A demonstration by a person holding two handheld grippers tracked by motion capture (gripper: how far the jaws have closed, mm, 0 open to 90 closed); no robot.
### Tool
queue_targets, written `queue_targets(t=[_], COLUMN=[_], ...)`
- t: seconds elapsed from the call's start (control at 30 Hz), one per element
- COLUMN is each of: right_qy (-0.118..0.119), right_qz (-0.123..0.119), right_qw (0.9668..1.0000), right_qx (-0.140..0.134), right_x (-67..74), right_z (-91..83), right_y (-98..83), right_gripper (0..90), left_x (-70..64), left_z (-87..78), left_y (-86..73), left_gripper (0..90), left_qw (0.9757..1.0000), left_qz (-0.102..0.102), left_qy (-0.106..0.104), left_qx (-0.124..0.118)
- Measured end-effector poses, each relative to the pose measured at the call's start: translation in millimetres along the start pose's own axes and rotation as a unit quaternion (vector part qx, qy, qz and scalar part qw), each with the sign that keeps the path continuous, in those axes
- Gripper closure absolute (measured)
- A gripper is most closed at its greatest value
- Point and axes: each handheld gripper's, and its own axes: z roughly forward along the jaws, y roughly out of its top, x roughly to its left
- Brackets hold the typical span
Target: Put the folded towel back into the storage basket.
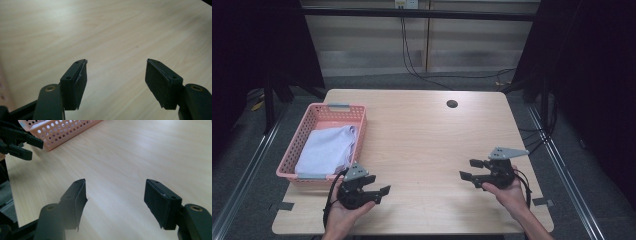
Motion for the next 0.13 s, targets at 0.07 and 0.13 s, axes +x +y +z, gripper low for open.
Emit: queue_targets(t=[0.07,0.13], right_qy=[-0.012,-0.022], right_qz=[0.003,0.004], right_qw=[0.9999,0.9997], right_qx=[0.007,0.01], right_x=[-1.3,-5.5], right_z=[-6.3,-11.6], right_y=[-12.3,-25.6], right_gripper=[33.5,33.1], left_x=[-3.4,-5.8], left_z=[5.7,9.4], left_y=[-7.3,-9.3], left_gripper=[34.3,33.8], left_qw=[0.9998,0.9994], left_qz=[0.001,0.005], left_qy=[-0.003,-0.007], left_qx=[0.019,0.033])
